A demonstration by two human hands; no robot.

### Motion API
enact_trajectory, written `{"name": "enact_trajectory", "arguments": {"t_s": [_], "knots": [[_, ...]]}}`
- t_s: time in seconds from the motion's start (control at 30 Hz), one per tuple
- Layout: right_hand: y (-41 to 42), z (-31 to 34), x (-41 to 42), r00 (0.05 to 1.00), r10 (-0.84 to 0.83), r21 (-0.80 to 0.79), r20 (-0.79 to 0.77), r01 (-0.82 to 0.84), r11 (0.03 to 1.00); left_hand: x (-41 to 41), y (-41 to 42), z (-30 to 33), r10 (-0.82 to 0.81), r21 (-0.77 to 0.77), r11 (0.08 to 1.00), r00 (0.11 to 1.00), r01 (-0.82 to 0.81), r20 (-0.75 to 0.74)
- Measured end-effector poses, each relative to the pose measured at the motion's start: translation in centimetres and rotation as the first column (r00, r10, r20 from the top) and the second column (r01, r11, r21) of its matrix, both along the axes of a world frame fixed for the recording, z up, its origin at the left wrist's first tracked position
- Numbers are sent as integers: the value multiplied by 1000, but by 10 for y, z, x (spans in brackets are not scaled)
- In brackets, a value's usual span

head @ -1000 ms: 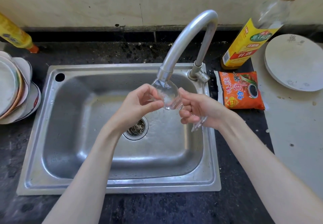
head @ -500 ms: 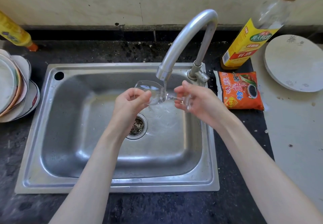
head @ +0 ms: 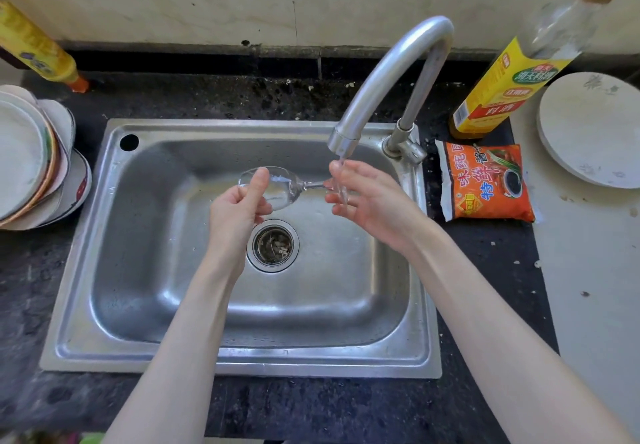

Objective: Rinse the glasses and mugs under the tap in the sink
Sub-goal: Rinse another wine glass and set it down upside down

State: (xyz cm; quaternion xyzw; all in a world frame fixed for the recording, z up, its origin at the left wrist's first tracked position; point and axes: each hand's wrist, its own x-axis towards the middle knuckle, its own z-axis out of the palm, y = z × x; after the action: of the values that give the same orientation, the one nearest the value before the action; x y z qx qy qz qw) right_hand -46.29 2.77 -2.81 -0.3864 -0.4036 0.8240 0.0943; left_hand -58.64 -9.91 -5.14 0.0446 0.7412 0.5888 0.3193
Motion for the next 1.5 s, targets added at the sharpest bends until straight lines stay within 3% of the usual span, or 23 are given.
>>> {"name": "enact_trajectory", "arguments": {"t_s": [0.1,0.17,0.3,0.43,0.53,0.67,0.73,0.83,0.93,1.03,1.17,1.23,1.37,1.5], "knots": [[-4,-7,3,989,-145,-43,38,147,988,4,3,5,-88,-22,996,985,86,-151],[-7,-14,8,972,-228,-162,55,234,959,13,10,14,-98,43,993,972,110,-214],[-13,-30,18,938,-341,-436,59,332,837,29,21,24,-57,337,937,990,97,-129],[-18,-41,24,935,-347,-456,69,339,823,46,28,19,-366,333,868,928,368,-71],[-21,-44,30,957,-283,-427,68,284,859,54,30,14,-422,303,854,904,422,-69],[-20,-47,35,983,-159,-218,89,175,960,53,30,12,-428,207,859,879,468,-210],[-17,-49,35,976,-109,-39,186,118,992,56,29,14,-459,136,846,834,516,-307],[-5,-54,39,911,-188,216,367,113,970,56,29,16,-475,102,836,805,539,-357],[11,-49,45,817,-378,635,435,20,773,55,26,17,-471,104,840,809,533,-351],[31,-39,47,792,-494,849,360,-60,525,55,26,17,-460,106,847,819,521,-342],[56,-42,43,793,-417,885,444,-314,345,55,26,18,-464,91,849,817,520,-343],[64,-45,42,800,-404,892,443,-348,290,55,26,17,-464,78,853,819,515,-337],[77,-41,44,765,-442,879,469,-355,317,52,24,16,-462,55,863,828,502,-318],[81,-31,44,759,-424,850,493,-318,419,53,22,18,-463,22,869,828,495,-315]]}}
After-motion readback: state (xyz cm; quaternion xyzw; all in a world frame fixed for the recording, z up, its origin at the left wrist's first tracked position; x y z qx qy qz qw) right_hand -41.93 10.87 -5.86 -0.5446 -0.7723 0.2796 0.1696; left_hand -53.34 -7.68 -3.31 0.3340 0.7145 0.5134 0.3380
